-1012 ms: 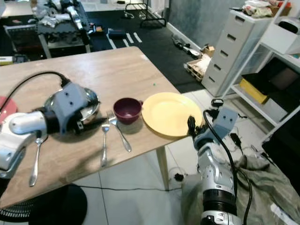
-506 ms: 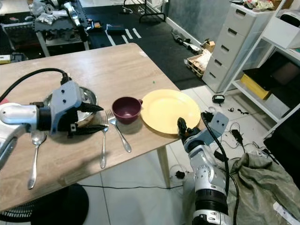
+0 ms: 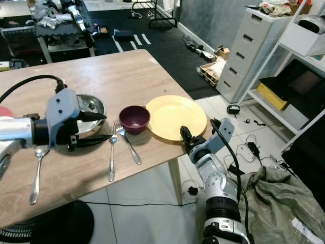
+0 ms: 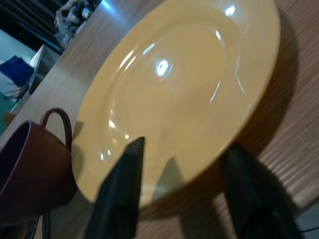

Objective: Setting the table

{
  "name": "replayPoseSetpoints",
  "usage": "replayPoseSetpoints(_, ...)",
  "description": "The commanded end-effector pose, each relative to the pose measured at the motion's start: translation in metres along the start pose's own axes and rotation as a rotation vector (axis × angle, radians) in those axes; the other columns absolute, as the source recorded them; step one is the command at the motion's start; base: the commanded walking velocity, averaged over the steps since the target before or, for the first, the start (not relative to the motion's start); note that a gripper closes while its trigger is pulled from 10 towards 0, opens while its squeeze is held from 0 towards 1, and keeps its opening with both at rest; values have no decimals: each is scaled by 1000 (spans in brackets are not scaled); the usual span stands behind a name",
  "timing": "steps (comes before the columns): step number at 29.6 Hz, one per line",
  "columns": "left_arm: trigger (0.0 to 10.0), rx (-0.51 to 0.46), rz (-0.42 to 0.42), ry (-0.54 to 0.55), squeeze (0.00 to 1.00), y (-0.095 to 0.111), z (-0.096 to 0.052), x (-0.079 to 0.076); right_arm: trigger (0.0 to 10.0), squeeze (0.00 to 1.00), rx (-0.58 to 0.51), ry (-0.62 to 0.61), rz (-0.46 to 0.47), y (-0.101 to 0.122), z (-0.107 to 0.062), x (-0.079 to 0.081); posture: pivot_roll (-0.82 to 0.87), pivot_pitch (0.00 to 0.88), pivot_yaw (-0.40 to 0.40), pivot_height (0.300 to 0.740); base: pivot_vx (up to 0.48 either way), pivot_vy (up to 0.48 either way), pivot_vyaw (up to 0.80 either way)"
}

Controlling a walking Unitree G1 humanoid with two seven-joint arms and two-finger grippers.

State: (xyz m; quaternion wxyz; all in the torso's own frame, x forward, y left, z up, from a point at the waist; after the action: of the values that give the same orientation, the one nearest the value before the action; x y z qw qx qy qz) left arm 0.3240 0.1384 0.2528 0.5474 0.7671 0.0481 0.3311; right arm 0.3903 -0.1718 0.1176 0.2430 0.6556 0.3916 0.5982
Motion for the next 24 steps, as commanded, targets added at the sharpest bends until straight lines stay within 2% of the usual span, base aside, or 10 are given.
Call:
replayPoseSetpoints(1, 10000, 14, -1, 14, 0, -2, -3, -1, 0, 0, 160, -47, 27, -40, -4, -11, 152, 84, 37, 740, 0, 0, 0)
replayPoseSetpoints(8, 10000, 14, -7, 36, 0, -3, -4, -2, 0, 0, 165, -35, 63, -41, -2, -9, 156, 83, 33, 740, 0, 0, 0)
replayPoseSetpoints(9, 10000, 17, -8, 51, 0, -4, -4, -1, 0, 0, 158, -31, 120, -41, 0, -7, 158, 85, 32, 740, 0, 0, 0)
replayPoseSetpoints(13, 10000, 16, -10, 62, 0, -5, -5, 0, 0, 0, 128, -30, 167, -37, 1, -6, 159, 85, 33, 740, 0, 0, 0)
replayPoseSetpoints(17, 10000, 14, -13, 71, 0, -5, -5, 0, 0, 0, 7, 21, 281, -16, 4, 1, 158, 84, 37, 740, 0, 0, 0)
replayPoseSetpoints(24, 10000, 11, -12, 90, 0, -5, -4, 2, 0, 0, -116, 70, 391, 11, 4, 8, 155, 82, 39, 740, 0, 0, 0)
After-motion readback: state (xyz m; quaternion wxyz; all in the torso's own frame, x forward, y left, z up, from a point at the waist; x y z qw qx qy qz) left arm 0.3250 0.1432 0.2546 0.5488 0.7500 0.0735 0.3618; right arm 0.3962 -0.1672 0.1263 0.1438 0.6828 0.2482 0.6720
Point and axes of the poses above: a point about 5 cm out from each wrist's last joint towards the gripper, its own z axis pointing out of the wrist towards the gripper, its own y axis along the axis of the wrist's last joint, x = y × z, the point moved 3 cm from there along z, pointing out of the wrist towards the gripper, and after that the axes turned 3 degrees about -z, right-handed, at the moved point
